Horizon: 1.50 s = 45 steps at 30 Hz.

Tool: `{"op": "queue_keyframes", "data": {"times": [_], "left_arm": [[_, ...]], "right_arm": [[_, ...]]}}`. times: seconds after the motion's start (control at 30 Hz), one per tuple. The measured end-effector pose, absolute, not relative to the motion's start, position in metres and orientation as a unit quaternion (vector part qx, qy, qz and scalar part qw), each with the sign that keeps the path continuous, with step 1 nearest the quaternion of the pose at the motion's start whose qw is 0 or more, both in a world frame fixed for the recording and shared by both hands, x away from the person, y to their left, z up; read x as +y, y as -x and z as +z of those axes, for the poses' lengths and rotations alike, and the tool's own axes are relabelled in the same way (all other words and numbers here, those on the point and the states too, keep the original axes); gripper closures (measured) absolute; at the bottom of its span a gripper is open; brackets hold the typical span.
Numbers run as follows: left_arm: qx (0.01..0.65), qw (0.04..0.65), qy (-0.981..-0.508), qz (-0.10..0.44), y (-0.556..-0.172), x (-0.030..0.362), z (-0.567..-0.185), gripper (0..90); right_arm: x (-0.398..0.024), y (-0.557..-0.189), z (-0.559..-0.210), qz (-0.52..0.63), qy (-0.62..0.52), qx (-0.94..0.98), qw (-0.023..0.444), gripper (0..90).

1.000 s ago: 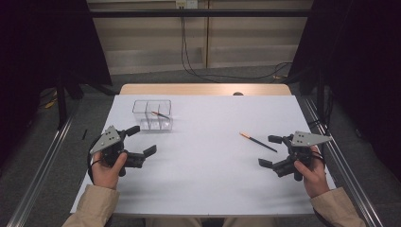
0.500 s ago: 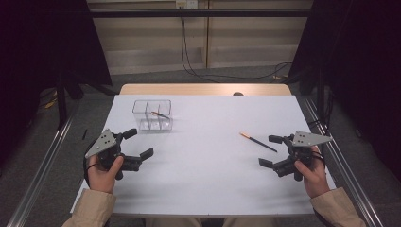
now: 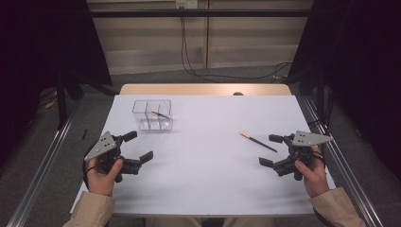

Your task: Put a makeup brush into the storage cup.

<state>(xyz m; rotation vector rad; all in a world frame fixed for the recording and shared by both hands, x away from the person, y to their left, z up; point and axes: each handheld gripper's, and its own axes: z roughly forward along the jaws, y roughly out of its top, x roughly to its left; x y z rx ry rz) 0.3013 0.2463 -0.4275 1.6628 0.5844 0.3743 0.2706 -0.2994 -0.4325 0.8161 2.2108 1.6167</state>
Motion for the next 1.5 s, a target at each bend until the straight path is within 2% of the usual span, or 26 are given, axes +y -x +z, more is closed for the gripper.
{"op": "queue_keyframes", "data": {"times": [1.5], "left_arm": [[0.251, 0.626, -0.723, 0.149, -0.300, 0.246, -0.432, 1.4]], "right_arm": [[-0.295, -0.303, -0.430, 0.554, -0.328, 0.747, 0.168, 0.7]]}}
